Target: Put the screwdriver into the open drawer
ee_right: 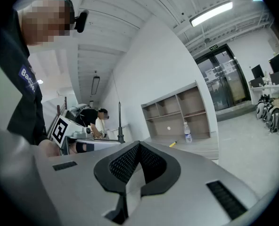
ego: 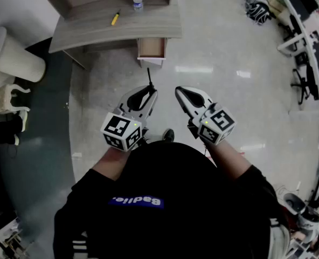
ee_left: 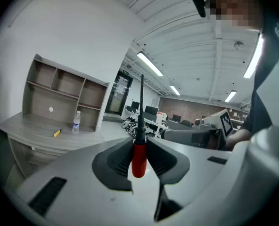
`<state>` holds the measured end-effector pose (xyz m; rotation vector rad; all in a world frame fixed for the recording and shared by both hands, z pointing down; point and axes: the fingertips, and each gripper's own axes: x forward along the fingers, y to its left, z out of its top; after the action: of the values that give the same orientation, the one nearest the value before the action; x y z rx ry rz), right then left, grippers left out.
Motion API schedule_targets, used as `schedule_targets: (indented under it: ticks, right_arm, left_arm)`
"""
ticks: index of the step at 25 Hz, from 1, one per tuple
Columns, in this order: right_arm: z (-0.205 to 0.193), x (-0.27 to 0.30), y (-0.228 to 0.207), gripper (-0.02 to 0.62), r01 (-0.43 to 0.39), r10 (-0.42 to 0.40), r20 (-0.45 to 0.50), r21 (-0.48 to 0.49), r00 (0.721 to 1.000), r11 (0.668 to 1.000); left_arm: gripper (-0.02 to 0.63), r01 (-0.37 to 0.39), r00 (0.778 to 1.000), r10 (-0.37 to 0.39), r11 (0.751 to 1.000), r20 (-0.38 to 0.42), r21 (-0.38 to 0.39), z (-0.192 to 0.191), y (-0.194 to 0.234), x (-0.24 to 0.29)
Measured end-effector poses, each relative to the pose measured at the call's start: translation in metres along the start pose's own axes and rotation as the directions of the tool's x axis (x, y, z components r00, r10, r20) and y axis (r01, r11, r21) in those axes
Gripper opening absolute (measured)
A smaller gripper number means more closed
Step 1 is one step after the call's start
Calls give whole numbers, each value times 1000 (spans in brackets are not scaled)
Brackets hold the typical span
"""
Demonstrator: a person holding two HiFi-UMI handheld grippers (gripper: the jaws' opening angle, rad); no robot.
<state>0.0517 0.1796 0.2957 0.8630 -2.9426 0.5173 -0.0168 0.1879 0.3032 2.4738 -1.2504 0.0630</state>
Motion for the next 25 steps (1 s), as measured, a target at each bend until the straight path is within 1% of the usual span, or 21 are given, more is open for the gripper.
schedule_targets:
  ticks: [17,25]
  right_arm:
    - [0,3,-3,28,-14,14,-6,2,1000,1000]
    - [3,2,-11,28,-23,23,1,14,1000,1000]
  left_arm:
    - [87,-20,1000,20,1000,-2,-7,0,2,2]
    - [87,-33,999,33,999,-6,-9,0,2,10]
